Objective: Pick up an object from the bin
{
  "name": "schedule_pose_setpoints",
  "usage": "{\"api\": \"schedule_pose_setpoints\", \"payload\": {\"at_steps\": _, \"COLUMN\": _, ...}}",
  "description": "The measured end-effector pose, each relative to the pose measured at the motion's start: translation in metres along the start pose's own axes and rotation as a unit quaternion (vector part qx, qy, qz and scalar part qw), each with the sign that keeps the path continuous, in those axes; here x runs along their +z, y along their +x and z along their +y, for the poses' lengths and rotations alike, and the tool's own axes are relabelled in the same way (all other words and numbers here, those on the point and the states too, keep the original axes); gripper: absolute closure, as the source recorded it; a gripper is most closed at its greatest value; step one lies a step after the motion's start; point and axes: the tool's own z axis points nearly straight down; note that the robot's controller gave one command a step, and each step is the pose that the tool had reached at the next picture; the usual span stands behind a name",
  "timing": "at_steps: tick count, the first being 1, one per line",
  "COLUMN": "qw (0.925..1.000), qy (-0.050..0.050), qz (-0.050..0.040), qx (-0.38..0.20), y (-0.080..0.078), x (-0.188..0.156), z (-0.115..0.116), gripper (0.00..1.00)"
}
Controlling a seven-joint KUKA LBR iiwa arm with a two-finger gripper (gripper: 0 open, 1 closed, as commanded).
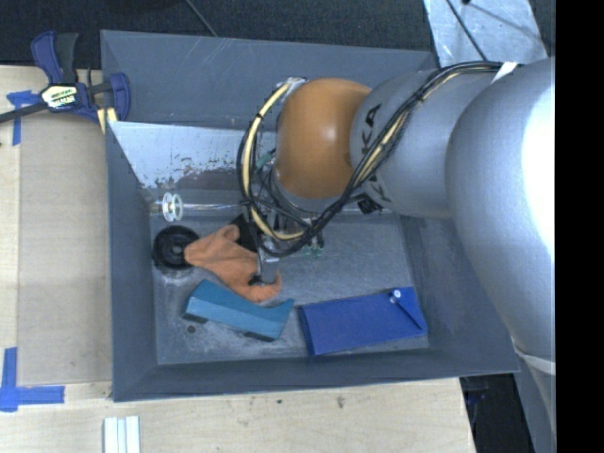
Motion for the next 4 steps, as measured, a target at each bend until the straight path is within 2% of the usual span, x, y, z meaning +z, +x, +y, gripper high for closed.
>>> {"api": "schedule_pose_setpoints", "payload": {"at_steps": 1, "qw": 0.9998, "qy": 0.000, "qz": 0.0005, "qx": -0.021, "y": -0.012, "x": 0.033, "z": -0.020, "gripper": 1.00}}
{"api": "schedule_pose_setpoints", "payload": {"at_steps": 2, "qw": 0.9998, "qy": 0.000, "qz": 0.0005, "qx": -0.021, "y": -0.012, "x": 0.033, "z": -0.020, "gripper": 1.00}}
{"api": "schedule_pose_setpoints", "payload": {"at_steps": 3, "qw": 0.9994, "qy": 0.000, "qz": 0.0090, "qx": -0.034, "y": -0.009, "x": -0.011, "z": -0.032, "gripper": 1.00}}
{"api": "schedule_pose_setpoints", "payload": {"at_steps": 4, "qw": 0.9988, "qy": 0.000, "qz": 0.0055, "qx": -0.050, "y": -0.001, "x": -0.124, "z": -0.034, "gripper": 1.00}}
